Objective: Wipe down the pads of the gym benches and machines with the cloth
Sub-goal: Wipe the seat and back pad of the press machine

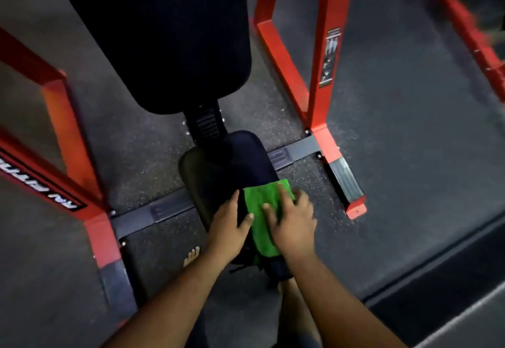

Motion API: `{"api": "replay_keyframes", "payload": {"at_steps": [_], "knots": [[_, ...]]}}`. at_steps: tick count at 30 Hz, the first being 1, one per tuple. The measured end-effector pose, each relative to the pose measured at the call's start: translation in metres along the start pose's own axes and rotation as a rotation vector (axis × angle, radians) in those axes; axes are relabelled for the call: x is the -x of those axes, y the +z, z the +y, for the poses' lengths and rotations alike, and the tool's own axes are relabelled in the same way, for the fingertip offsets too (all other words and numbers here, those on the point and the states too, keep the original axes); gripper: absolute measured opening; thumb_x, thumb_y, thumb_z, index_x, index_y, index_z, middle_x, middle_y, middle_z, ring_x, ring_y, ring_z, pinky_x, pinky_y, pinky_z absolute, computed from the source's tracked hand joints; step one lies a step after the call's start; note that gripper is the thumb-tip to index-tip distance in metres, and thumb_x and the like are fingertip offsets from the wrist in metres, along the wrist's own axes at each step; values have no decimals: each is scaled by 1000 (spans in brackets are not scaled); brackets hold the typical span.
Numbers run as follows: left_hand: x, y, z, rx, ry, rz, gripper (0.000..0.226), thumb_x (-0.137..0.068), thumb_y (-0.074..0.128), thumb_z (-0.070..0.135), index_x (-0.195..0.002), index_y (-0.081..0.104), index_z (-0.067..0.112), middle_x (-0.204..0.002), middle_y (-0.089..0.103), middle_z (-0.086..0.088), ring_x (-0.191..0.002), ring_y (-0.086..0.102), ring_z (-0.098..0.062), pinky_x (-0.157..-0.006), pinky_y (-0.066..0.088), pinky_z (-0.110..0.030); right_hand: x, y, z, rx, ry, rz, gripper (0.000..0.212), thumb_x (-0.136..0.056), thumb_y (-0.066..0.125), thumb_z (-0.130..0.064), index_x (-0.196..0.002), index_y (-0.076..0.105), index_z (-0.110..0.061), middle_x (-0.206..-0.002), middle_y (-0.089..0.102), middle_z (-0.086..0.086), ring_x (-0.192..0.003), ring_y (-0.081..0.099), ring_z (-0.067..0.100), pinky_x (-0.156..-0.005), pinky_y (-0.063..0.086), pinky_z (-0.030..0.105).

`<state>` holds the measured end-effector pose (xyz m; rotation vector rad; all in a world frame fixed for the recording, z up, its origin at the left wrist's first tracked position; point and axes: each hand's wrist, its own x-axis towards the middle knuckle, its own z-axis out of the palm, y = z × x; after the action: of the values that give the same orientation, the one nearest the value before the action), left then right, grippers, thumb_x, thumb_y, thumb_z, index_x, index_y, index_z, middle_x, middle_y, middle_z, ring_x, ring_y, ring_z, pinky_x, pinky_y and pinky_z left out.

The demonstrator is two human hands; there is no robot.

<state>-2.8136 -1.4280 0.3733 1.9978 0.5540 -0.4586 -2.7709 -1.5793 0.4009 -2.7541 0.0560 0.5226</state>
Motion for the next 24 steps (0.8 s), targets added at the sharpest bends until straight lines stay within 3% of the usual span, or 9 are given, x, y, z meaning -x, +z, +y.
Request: {"api": "replay_keyframes", "payload": {"at_steps": [2, 5, 8, 13, 15, 17, 19, 22, 24], "knots": [[3, 9, -20, -201, 13, 63, 73, -97, 34, 57, -158, 29, 18, -165, 28, -5, -154, 22, -24, -124, 17, -41, 4, 14, 2, 160, -119, -208, 79, -91, 35, -78, -159, 12, -44, -170, 2, 8, -155, 2, 36, -113, 22, 68], [14, 25, -42, -377, -5, 147, 73, -95, 11, 61, -159, 26, 28, -169, 10, 9, -156, -2, -10, -125, -4, -45, 14, 24, 18, 271, -249, -337, 87, -87, 22, -85, -158, -9, -46, -166, -28, -1, -150, -32, 32, -112, 2, 77], [11, 34, -37, -412, -5, 264, 65, -101, 17, 52, -158, 30, 24, -170, 11, 8, -156, -4, -8, -124, -9, -50, -3, 21, 22, 260, -218, -365, 83, -91, 21, -82, -158, -12, -46, -166, -30, -3, -152, -29, 32, -114, 7, 75], [-26, 44, -25, -507, -33, 325, 67, -99, 19, 51, -159, 26, 22, -169, 13, 4, -156, 4, -11, -124, 4, -58, -90, 31, -6, 101, -178, -375, 71, -100, 35, -60, -160, 3, -41, -170, -12, 1, -154, 6, 40, -111, 33, 64], [-26, 45, -29, -492, -24, 359, 66, -99, 22, 47, -159, 28, 22, -168, 18, 4, -156, 8, -11, -124, 7, -58, -106, 33, -12, 124, -209, -385, 68, -102, 32, -60, -161, 4, -40, -170, -10, 2, -155, 6, 41, -116, 25, 68], [-24, 44, -29, -448, -19, 369, 65, -97, 24, 42, -158, 31, 21, -167, 23, 5, -155, 10, -10, -124, 8, -57, -94, 26, -2, 209, -242, -343, 69, -101, 23, -67, -160, 0, -42, -171, -11, 1, -156, -9, 36, -115, 4, 76], [-25, 42, -30, -445, -13, 366, 67, -93, 25, 38, -157, 32, 21, -167, 24, 6, -155, 11, -10, -124, 9, -57, -68, 18, 9, 226, -269, -312, 75, -94, 17, -79, -158, -6, -47, -170, -13, 0, -154, -22, 35, -111, -5, 80], [-25, 40, -33, -447, 23, 355, 69, -89, 27, 33, -156, 34, 20, -166, 25, 7, -155, 13, -10, -124, 9, -58, -58, 21, 5, 214, -310, -406, 86, -83, 23, -90, -153, -14, -56, -168, -23, -3, -153, -21, 41, -109, 11, 80], [-24, 41, -36, -431, 37, 354, 64, -94, 27, 32, -156, 35, 22, -166, 24, 9, -155, 12, -9, -124, 9, -58, -67, 24, 2, 215, -318, -424, 83, -86, 32, -85, -153, -10, -58, -168, -24, -6, -154, -12, 43, -107, 27, 75]]}}
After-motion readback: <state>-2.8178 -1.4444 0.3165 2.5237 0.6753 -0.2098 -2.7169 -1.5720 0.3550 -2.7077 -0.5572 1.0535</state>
